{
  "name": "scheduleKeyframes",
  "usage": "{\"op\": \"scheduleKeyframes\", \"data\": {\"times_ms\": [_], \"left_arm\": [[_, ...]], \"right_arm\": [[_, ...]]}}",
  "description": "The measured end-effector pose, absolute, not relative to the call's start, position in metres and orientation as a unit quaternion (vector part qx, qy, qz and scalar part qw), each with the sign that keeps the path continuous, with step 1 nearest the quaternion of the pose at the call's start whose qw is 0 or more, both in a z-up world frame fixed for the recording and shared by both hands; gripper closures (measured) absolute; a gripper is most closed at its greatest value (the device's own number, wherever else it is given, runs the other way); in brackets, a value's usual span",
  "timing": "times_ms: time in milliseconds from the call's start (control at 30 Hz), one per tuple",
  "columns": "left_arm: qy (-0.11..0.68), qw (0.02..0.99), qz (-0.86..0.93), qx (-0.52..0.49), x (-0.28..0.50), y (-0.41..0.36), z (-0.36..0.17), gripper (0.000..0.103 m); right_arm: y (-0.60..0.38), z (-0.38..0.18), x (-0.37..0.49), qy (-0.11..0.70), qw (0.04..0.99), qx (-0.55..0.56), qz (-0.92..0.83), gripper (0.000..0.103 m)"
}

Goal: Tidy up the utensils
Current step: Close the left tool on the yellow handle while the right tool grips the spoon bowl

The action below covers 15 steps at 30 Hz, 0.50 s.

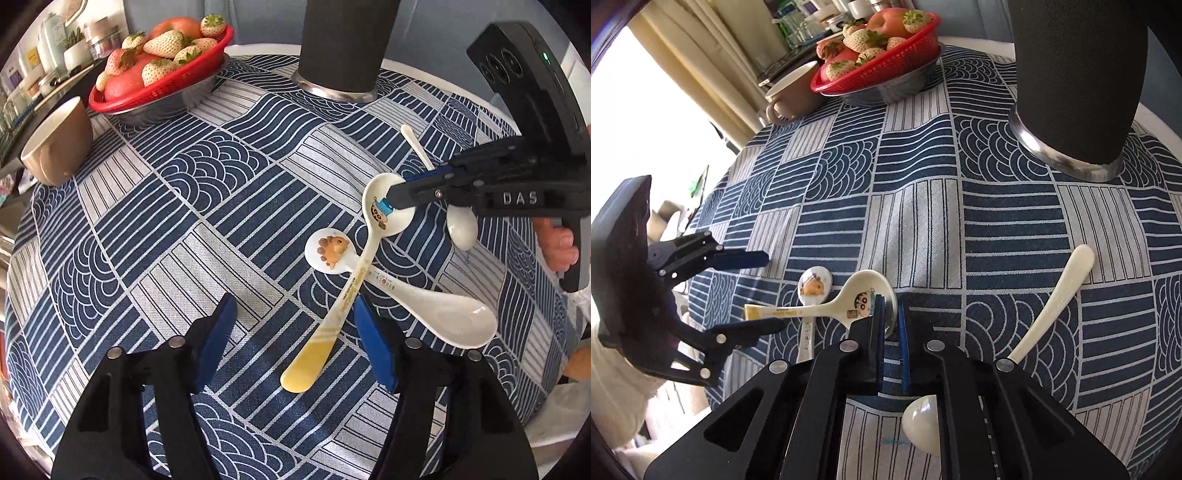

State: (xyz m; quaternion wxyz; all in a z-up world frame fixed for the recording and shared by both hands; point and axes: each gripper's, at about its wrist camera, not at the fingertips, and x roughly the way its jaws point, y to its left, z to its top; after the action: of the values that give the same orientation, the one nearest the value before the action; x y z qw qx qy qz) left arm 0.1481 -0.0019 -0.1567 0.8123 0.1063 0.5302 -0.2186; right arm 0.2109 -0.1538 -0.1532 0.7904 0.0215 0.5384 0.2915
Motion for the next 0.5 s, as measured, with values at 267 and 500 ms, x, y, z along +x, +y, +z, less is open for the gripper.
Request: {"op": "scheduleKeyframes", "data": {"times_ms": [267, 500], "left_arm": [[0.539, 0.792, -0.25, 0.143, 0.15, -0.008, -0.148, 0.085], [0.531, 0.798, -0.247, 0.139, 0.158, -0.018, -0.113, 0.086]], "right_arm": [[-0.14, -0.124, 0.209, 0.505, 0.804, 0.032, 0.312, 0.099], [-0.146, -0.08, 0.208, 0.473, 0.821, 0.01, 0.32, 0.098]]}}
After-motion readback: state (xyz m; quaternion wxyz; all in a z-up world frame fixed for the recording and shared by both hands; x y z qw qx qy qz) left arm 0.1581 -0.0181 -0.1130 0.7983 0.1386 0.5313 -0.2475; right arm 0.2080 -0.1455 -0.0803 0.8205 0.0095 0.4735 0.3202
